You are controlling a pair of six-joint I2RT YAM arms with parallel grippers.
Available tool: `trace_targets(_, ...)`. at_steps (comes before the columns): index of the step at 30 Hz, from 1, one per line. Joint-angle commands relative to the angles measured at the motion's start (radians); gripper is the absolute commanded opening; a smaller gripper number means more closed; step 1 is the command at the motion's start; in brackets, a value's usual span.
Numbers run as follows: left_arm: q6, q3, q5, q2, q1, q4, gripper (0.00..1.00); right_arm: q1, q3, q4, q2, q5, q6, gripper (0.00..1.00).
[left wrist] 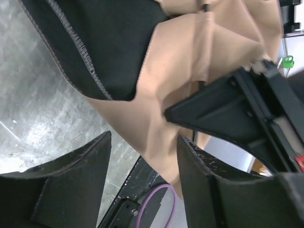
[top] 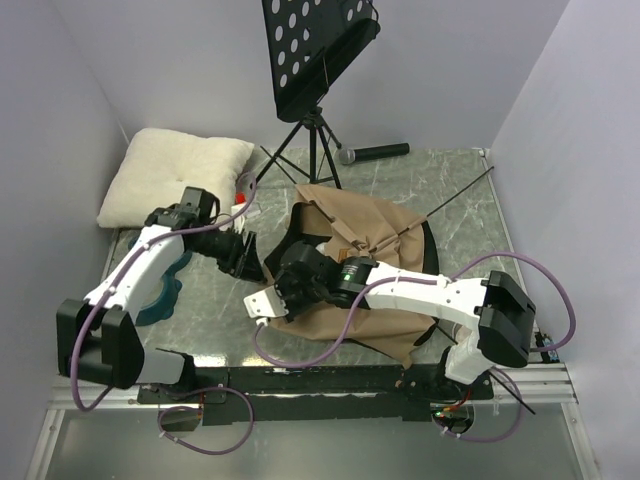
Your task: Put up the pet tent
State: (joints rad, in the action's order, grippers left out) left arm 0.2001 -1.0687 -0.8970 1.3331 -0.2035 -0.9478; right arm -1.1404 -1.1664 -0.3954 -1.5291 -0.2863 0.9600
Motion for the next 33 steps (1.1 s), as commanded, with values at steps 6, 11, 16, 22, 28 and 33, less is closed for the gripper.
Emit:
trace_targets(6,0.065,-0.036,-0.198,-0.055,0.173,0.003,0.68,-0.022,-0.026,0.102,0.009,0.01,-0.053,0.06)
trace_targets(11,0.282,-0.092,-0.172,-0.014,0.248,-0.136,0.68,-0.016,0.005,0.086,0.017,0.019,-0.049,0.18)
trace_targets(16,0.506,-0.064,-0.114,-0.087,0.248,-0.168,0.79,0.034,0.045,0.049,0.047,-0.03,-0.058,0.68)
trace_targets(22,0.398,0.019,-0.124,-0.147,0.246,0.006,0.82,0.05,0.034,0.033,0.139,-0.08,-0.134,0.84)
trace_targets(28,0.409,0.091,0.047,-0.188,-0.064,0.038,0.69,0.181,0.066,-0.08,0.237,-0.142,-0.253,0.84)
trace_targets(33,0.274,0.184,0.176,-0.226,-0.264,0.269,0.63,0.404,0.155,-0.167,0.306,-0.201,-0.36,0.83)
